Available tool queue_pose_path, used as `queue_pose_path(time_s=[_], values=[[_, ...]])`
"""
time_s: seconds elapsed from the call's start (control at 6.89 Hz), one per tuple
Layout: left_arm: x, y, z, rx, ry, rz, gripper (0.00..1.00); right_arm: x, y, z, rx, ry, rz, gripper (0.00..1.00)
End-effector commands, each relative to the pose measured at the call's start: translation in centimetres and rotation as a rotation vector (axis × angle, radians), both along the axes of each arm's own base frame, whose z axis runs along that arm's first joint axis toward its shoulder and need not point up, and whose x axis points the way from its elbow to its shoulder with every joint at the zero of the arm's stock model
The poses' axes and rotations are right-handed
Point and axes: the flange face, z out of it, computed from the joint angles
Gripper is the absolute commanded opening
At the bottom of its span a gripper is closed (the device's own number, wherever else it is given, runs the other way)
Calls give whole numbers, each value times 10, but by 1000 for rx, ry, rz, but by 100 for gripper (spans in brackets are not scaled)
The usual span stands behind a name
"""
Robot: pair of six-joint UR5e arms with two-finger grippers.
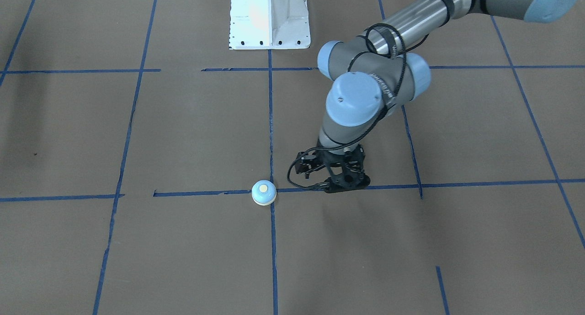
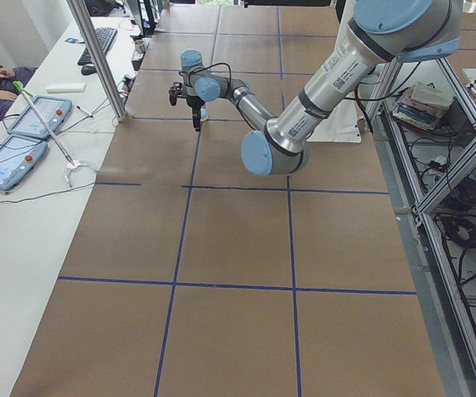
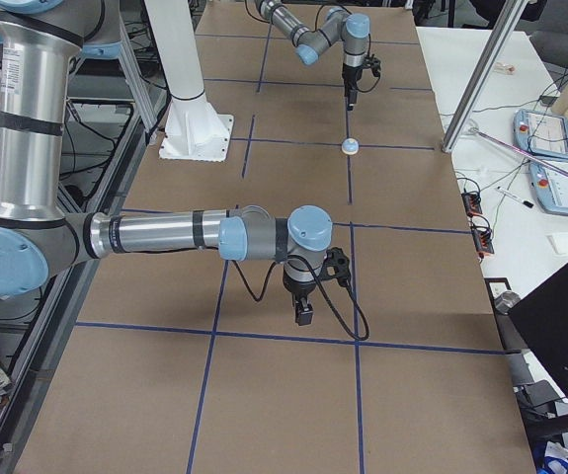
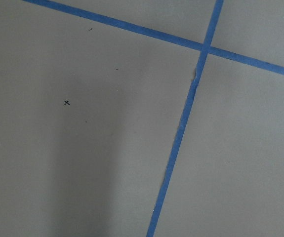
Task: Place and press bell with both arms
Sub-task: 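Lift the left gripper away from the bell and withdraw the left arm, then move the right gripper over the top of the bell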
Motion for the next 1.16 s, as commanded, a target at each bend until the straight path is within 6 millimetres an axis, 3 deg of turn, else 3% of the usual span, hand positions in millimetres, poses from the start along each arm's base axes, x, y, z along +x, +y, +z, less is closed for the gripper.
queue_pose_path(time_s=[0.0,0.15,0.44,0.73,0.87,1.02], values=[[-111,22,77,121,-32,89,100,-34,-25,-39,13,-10,7,100],[-171,37,121,193,-59,161,100,-58,-44,-66,21,-37,10,100],[-303,25,190,199,-70,204,100,-131,-68,-149,-10,-104,52,100],[-402,56,281,182,-133,236,100,-241,-72,-246,19,-166,-13,99],[-460,79,318,194,-154,237,100,-278,-74,-285,47,-166,-9,98],[-519,98,345,203,-156,221,100,-325,-63,-316,27,-149,26,99]])
